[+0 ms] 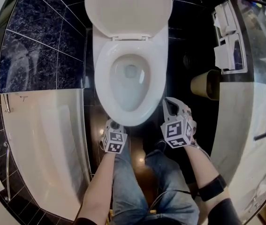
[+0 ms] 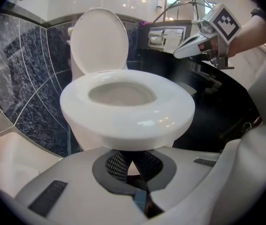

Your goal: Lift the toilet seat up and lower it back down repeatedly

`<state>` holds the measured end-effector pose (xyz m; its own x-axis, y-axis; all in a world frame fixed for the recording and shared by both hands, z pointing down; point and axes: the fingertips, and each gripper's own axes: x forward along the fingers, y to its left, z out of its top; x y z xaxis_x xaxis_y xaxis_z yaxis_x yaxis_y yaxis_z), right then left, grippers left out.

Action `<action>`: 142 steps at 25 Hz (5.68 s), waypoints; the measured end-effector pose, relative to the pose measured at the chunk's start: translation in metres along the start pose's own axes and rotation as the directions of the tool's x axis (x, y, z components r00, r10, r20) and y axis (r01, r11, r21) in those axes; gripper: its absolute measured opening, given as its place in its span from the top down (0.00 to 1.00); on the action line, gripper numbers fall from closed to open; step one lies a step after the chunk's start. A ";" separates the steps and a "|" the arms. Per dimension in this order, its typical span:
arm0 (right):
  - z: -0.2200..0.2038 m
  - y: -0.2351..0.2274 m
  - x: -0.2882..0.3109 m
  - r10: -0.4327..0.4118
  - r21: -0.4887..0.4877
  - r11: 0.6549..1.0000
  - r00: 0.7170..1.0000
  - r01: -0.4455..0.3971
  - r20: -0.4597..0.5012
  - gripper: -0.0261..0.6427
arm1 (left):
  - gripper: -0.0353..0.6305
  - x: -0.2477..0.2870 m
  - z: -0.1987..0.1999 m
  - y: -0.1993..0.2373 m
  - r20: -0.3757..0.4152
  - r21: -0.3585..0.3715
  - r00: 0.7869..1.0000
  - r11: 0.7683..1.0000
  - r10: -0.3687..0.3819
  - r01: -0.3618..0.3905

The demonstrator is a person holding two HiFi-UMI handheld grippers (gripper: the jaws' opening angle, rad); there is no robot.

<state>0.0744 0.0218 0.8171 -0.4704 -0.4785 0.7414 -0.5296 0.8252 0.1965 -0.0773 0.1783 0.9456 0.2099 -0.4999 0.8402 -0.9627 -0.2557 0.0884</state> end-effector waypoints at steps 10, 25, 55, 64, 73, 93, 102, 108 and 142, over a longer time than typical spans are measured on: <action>0.001 -0.003 0.003 0.006 -0.012 1.000 1.000 -0.006 0.001 0.93 | 0.95 -0.005 -0.035 0.001 -0.081 -0.035 0.996 0.999 0.033 -0.035; 0.108 -0.021 -0.083 0.009 0.056 0.998 0.997 -0.014 0.076 0.93 | 0.95 -0.145 0.127 0.009 0.124 -0.005 0.990 0.998 0.069 -0.069; 0.286 -0.122 -0.368 -0.137 0.265 0.964 0.920 0.038 0.367 0.93 | 0.95 -0.494 0.382 0.020 0.535 -0.059 0.842 0.997 0.071 -0.046; 0.274 -0.112 -0.374 -0.130 0.270 0.962 0.922 0.029 0.365 0.93 | 0.95 -0.507 0.370 0.016 0.548 -0.071 0.831 0.995 0.094 -0.066; 0.271 -0.104 -0.368 -0.111 0.258 0.966 0.928 0.017 0.355 0.93 | 0.95 -0.508 0.367 0.015 0.557 -0.064 0.823 0.994 0.109 -0.088; 0.133 -0.065 -0.217 0.058 0.696 0.708 0.991 -0.123 0.116 0.60 | 0.95 -0.422 0.357 0.032 0.512 0.040 0.857 0.995 0.058 -0.092; -0.011 -0.008 -0.077 0.180 0.853 0.518 0.983 -0.063 -0.037 0.61 | 0.95 -0.320 0.321 0.049 0.504 0.083 0.862 0.990 0.055 -0.112; -0.078 0.026 0.002 0.248 0.923 0.375 0.969 -0.090 -0.006 0.61 | 0.95 -0.266 0.274 0.051 0.494 0.060 0.867 0.992 0.068 -0.112; -0.107 0.046 0.097 0.237 0.991 0.069 0.967 -0.113 0.094 0.77 | 0.95 -0.198 0.195 0.076 0.380 -0.005 0.919 0.994 0.103 -0.109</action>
<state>0.0800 0.0453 0.9661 -0.6467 -0.2948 0.7034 -0.6831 -0.1863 -0.7061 -0.1583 0.0969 0.6821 0.1587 -0.8003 0.5783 -0.9807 -0.1953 -0.0012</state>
